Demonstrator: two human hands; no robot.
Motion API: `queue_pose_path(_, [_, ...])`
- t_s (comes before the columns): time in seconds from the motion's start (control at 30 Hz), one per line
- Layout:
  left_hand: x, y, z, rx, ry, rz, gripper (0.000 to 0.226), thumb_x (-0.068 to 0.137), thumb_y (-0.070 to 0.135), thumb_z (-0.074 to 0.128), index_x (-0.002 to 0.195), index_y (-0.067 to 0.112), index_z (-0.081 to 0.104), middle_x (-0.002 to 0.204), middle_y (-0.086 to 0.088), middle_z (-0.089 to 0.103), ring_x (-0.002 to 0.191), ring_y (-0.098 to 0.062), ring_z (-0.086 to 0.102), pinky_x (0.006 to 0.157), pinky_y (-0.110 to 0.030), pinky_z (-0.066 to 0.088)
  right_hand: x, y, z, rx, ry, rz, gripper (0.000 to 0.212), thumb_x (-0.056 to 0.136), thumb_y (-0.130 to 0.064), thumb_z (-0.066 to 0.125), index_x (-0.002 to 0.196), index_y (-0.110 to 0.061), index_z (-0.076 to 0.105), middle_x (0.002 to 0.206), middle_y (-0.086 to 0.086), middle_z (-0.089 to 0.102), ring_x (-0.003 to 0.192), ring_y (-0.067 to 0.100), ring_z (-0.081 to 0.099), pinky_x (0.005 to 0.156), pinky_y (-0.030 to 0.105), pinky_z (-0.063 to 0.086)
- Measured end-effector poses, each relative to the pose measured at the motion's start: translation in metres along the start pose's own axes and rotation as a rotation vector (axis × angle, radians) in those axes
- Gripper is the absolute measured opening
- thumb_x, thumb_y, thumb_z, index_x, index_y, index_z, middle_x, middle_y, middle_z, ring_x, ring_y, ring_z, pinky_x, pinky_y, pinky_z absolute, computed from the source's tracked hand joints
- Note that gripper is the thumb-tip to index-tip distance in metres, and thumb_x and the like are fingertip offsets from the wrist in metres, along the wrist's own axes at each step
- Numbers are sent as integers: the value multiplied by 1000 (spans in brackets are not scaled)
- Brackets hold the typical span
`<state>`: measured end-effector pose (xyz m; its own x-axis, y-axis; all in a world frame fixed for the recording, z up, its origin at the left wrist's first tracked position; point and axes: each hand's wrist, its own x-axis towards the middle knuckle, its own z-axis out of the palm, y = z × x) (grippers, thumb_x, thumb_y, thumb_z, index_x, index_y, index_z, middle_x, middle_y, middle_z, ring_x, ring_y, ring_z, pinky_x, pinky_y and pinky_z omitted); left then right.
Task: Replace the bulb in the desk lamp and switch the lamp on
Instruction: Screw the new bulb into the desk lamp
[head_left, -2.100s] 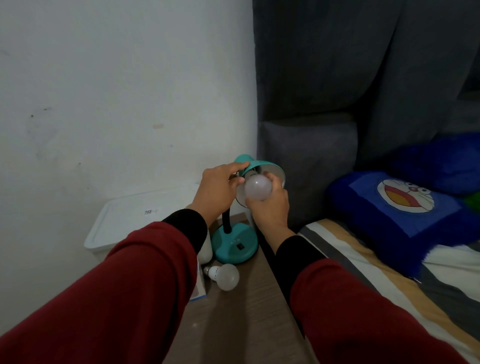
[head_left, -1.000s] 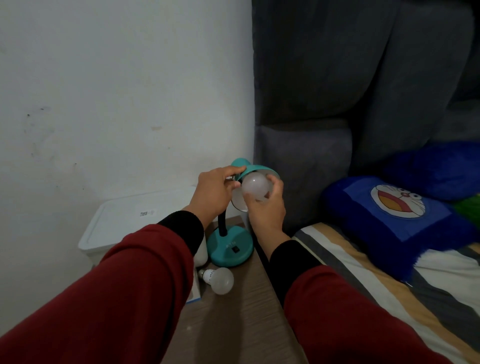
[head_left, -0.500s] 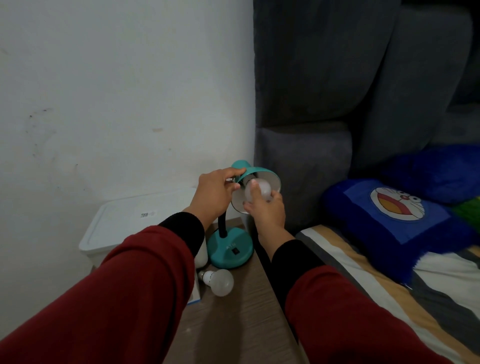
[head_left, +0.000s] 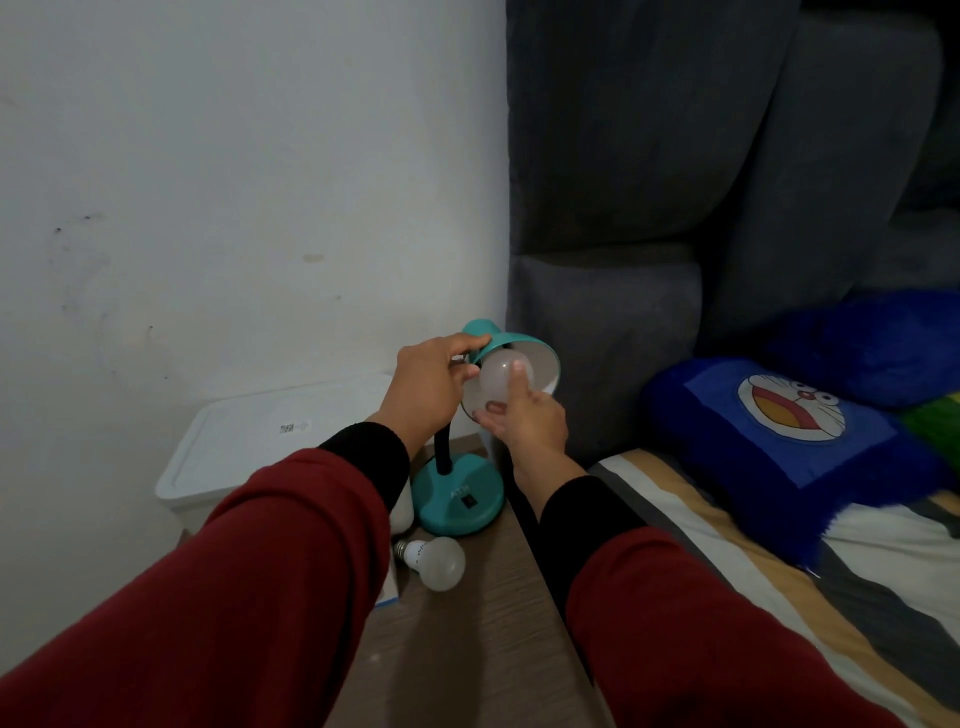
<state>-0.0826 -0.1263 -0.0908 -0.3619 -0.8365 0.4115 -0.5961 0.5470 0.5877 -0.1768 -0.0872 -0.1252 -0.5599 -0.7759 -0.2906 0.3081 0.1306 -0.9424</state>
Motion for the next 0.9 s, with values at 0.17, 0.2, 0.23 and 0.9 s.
queue_pose_path(0.17, [0,0,1,7,7,-4,38,89,-3,57,122,12,62,125,-11,63,105,-13,60,71,20,23,2,0,-2,77,4,13,57,89,-38,58,136,-12,40,107,11,57,69,17,66,90,36,55])
queue_pose_path(0.2, [0,1,1,8,9,-5,38,88,-3,57,122,12,62,125,-11,63,107,-14,61,72,20,23,2,1,-3,87,-1,11,56,87,-33,62,135,-14,40,112,13,59,71,18,68,89,37,56])
queue_pose_path(0.23, [0,1,2,5,8,-6,38,88,-3,58,123,12,62,126,-11,63,109,-17,61,74,20,23,2,1,-3,91,-8,22,53,88,-34,62,131,-10,44,112,17,63,75,23,70,88,37,56])
queue_pose_path(0.9, [-1,1,1,-18,-14,-19,38,89,-2,57,124,12,61,128,-10,62,116,-19,58,88,7,20,3,3,-5,104,-87,35,53,89,-36,61,127,-1,48,103,19,66,75,24,69,88,36,56])
